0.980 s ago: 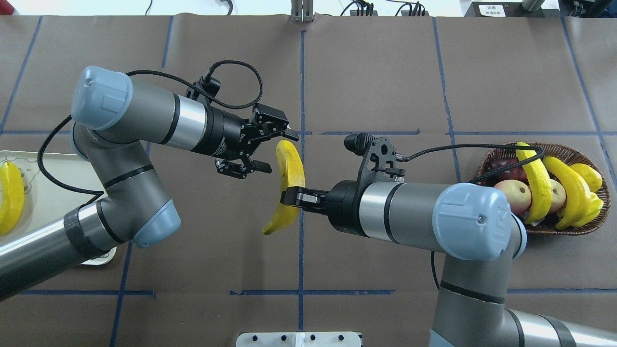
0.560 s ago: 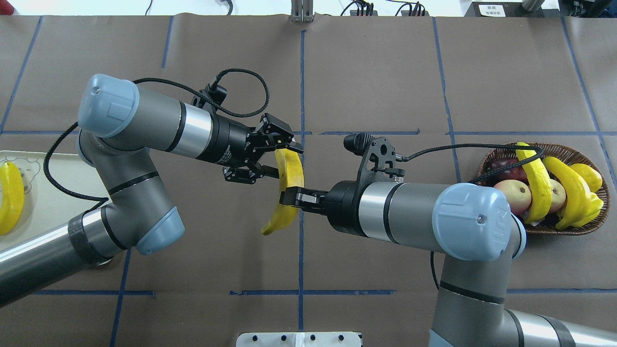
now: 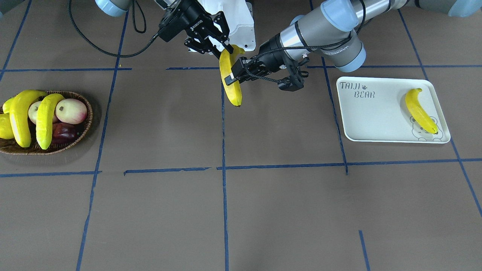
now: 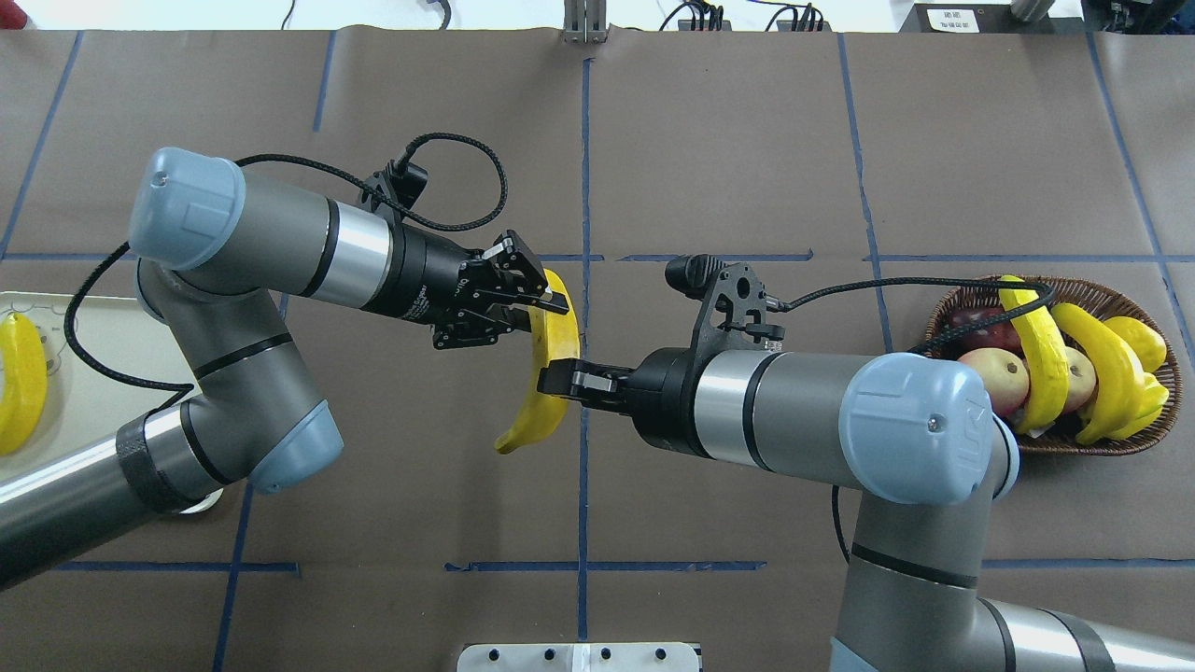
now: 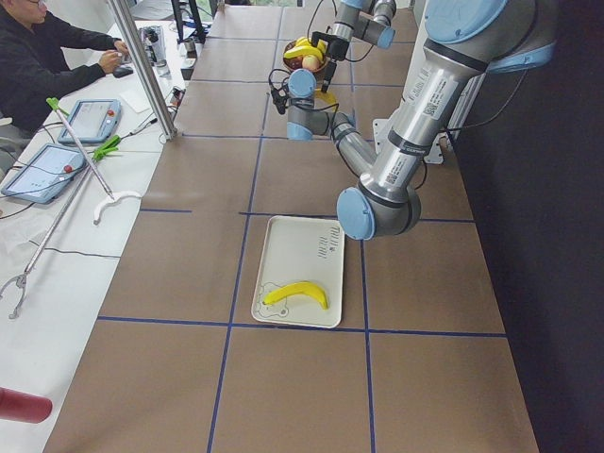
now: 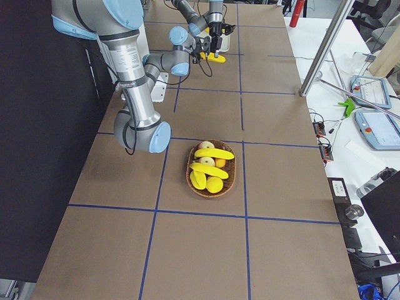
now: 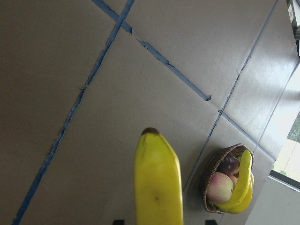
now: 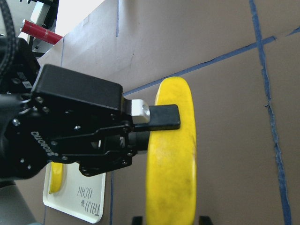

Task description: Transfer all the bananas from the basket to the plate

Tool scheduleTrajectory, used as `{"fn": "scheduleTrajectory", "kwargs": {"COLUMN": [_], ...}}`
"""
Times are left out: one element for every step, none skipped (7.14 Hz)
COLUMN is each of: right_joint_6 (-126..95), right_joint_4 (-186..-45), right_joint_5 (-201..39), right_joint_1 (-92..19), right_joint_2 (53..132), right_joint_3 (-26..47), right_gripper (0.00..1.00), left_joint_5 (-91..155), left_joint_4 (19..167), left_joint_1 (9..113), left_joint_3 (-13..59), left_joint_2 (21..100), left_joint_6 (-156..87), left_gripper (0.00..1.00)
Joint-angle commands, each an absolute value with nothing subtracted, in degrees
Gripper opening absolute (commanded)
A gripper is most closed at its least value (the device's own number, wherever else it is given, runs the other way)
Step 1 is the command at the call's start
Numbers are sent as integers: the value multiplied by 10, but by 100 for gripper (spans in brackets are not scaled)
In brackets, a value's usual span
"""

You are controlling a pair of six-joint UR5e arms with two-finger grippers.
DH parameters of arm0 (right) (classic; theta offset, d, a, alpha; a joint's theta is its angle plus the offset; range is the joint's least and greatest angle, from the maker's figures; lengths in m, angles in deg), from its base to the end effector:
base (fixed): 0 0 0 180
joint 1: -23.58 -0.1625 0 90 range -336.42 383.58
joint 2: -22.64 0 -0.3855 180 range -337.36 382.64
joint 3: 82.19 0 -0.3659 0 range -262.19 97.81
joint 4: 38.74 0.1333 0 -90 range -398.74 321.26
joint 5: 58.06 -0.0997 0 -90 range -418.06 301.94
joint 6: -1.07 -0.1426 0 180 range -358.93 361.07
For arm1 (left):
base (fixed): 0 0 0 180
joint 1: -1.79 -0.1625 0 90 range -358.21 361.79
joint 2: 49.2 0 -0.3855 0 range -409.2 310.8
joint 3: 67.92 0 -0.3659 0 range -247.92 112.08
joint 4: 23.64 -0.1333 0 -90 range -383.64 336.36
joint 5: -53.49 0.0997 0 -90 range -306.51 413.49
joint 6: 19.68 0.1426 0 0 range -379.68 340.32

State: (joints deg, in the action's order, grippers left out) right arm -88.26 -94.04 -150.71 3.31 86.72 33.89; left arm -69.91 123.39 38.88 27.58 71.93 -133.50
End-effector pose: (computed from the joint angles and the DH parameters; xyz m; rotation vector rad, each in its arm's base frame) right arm -0.4643 -0.3065 0.1296 0.2392 -1.4990 0.2390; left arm 0.4499 -0.4088 0.1671 -0.2581 1.6144 -0.3413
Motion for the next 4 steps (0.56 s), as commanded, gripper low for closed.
{"fn": "scheduleTrajectory", "kwargs": {"right_joint_6": [-884, -884, -882, -881], "right_joint_4": [-941, -941, -942, -947], "right_joint_5": [-1506, -1507, -1509, -1515], "right_joint_1": [33, 31, 27, 18], "right_joint_2": [864, 864, 865, 868], "right_joint_3": [344, 344, 351, 361], "right_gripper": [100, 100, 100, 100], "left_joint_5": [-701, -703, -732, -756], "left_joint_4": [1234, 1228, 1227, 1225], "left_joint_1": [395, 411, 434, 475], "left_joint_3": [276, 275, 273, 265], "left_joint_2": [716, 714, 687, 660], "left_joint_6": [-1331, -1331, -1329, -1321], "left_gripper": [0, 0, 0, 0]}}
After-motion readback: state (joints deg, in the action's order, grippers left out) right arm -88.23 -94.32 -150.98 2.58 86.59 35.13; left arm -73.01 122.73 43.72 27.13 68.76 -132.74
